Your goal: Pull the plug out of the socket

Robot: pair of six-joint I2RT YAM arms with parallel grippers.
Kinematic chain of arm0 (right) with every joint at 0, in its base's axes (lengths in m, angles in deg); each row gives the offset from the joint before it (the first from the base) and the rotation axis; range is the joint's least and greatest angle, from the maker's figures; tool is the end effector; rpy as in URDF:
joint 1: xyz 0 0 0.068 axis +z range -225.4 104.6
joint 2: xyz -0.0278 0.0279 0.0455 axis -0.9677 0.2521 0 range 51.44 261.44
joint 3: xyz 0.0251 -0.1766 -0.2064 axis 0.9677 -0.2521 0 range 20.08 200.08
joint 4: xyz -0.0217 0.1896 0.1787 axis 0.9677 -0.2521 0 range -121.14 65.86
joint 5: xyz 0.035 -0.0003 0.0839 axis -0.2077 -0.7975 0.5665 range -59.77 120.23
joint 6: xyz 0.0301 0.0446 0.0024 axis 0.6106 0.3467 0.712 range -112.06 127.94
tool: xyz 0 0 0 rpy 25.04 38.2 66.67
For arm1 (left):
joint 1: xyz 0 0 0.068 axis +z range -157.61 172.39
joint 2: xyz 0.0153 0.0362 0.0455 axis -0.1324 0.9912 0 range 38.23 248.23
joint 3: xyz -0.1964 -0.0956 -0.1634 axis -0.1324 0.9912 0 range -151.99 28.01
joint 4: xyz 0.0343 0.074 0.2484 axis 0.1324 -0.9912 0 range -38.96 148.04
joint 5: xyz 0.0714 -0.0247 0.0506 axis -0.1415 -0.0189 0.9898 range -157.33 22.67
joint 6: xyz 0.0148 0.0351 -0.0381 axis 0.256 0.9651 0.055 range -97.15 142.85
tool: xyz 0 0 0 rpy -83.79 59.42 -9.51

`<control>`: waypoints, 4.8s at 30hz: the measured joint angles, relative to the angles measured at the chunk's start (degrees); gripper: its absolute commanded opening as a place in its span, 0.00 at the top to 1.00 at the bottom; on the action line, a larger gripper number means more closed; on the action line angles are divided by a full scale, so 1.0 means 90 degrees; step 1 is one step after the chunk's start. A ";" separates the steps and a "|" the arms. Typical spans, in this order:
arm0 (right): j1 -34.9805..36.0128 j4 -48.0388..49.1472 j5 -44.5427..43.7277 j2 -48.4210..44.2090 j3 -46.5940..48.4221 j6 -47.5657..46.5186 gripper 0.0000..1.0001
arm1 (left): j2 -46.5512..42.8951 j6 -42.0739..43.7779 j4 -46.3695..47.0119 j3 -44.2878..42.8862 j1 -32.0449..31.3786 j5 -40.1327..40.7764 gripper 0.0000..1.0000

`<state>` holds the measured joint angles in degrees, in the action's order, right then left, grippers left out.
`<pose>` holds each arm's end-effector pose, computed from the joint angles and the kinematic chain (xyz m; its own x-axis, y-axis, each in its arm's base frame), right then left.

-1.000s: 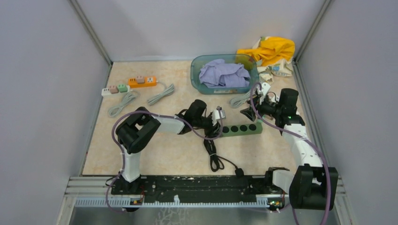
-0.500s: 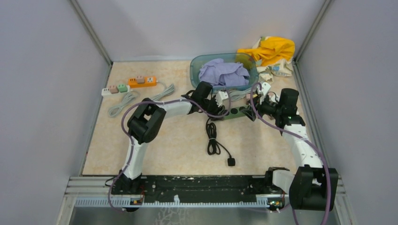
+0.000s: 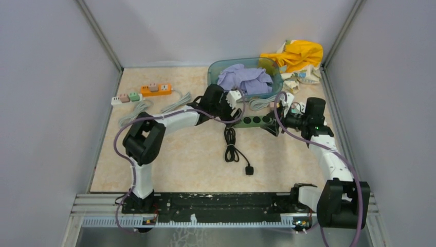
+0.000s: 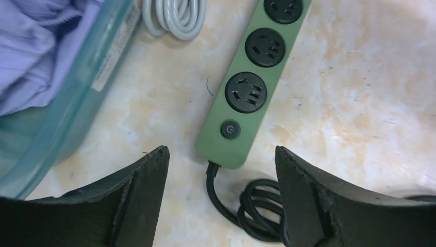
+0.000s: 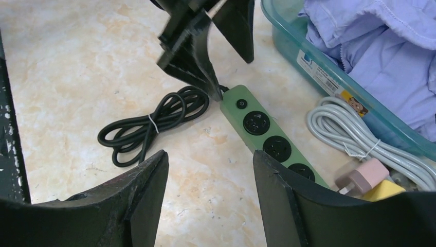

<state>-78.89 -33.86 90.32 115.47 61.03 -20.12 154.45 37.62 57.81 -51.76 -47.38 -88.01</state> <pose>0.2318 0.0167 0.2603 -0.1495 -0.2259 -0.9626 -0.8694 0.4938 0.0191 0.3419 -0.3009 0.1889 -0.2358 0.5066 -0.8293 0.9063 0.4226 0.0004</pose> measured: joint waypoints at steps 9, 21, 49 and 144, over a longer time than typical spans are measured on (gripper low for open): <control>0.0049 -0.0114 0.0240 0.0000 0.0000 -0.0153 0.39 | -0.2266 -0.0583 0.1139 0.2227 0.0119 -0.0012 0.21; 0.0097 -0.0158 0.0333 0.0000 0.0000 -0.0270 0.39 | -0.4677 -0.2030 0.2193 0.5258 0.0573 0.0177 0.19; 0.0180 -0.0287 0.0333 0.0073 0.0010 -0.0391 0.39 | -0.5423 -0.2873 0.2108 0.6064 0.1158 0.1489 0.00; 0.0389 -0.0527 0.0333 0.0192 0.0049 -0.0597 0.39 | -0.0396 -0.0835 -0.0775 0.0335 0.2628 0.3551 0.23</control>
<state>-75.39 -38.60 93.32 117.19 61.47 -25.49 150.89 30.10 50.83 -48.74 -23.73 -56.06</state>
